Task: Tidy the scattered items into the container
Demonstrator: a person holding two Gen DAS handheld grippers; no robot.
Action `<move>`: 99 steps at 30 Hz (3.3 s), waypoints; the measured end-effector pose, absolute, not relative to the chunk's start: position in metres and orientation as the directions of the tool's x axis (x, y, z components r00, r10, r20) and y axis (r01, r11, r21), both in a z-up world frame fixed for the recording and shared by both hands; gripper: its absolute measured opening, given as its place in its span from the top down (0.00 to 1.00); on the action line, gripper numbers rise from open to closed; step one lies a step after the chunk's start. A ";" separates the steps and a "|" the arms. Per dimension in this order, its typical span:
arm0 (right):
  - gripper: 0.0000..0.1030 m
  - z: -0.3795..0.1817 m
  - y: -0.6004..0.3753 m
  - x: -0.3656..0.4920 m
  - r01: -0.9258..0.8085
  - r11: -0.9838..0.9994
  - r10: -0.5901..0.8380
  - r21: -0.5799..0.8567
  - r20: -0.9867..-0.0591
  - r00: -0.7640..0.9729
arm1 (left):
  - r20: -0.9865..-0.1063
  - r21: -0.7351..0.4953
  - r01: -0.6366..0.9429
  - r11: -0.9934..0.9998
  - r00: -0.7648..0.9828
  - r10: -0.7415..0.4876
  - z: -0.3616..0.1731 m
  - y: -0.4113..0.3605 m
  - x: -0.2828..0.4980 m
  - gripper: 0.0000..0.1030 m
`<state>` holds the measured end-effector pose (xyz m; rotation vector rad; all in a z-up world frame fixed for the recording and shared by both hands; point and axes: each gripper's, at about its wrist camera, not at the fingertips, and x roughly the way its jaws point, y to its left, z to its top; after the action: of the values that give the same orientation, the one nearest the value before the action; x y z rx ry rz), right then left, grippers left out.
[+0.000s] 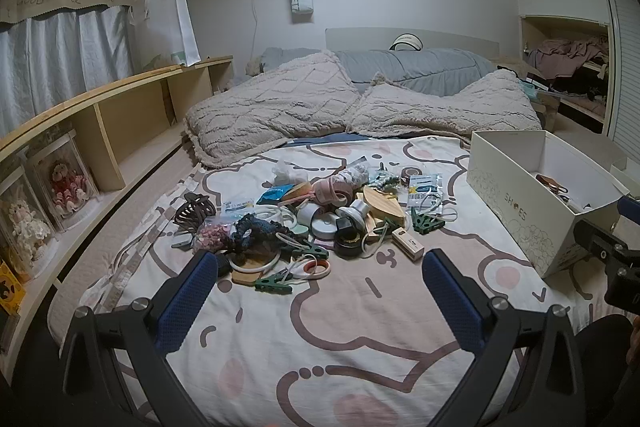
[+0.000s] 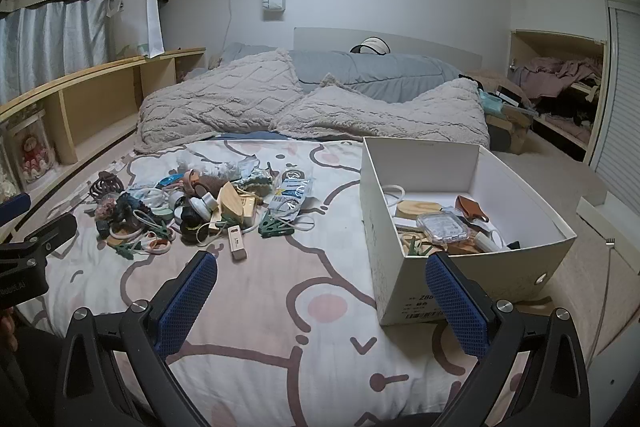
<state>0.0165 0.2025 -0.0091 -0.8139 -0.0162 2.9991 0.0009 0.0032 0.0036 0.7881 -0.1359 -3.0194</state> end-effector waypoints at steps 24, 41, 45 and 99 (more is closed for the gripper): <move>0.00 -0.012 0.200 0.012 -0.029 -0.999 0.037 -0.023 -0.512 -0.858 | -0.494 0.086 -0.009 -0.996 -0.869 -0.035 0.001 0.008 0.002 0.00; 0.00 -0.018 0.196 0.011 -0.018 -1.000 0.029 -0.025 -0.524 -0.851 | -0.515 0.074 -0.013 -0.997 -0.857 -0.027 -0.009 0.005 -0.002 0.00; 0.00 -0.022 0.195 0.007 -0.013 -1.000 0.024 -0.025 -0.536 -0.844 | -0.533 0.066 -0.005 -0.998 -0.846 -0.031 -0.015 0.002 -0.005 0.00; 0.00 -0.129 0.142 -0.161 0.163 -0.982 -0.167 0.092 -0.820 -0.547 | -0.802 -0.023 0.202 -0.979 -0.589 -0.103 -0.118 -0.096 -0.141 0.00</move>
<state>-0.1607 0.1419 -0.1285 -1.5602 0.0085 2.9412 -0.1409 -0.0957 -0.1182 1.3272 0.1657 -2.6522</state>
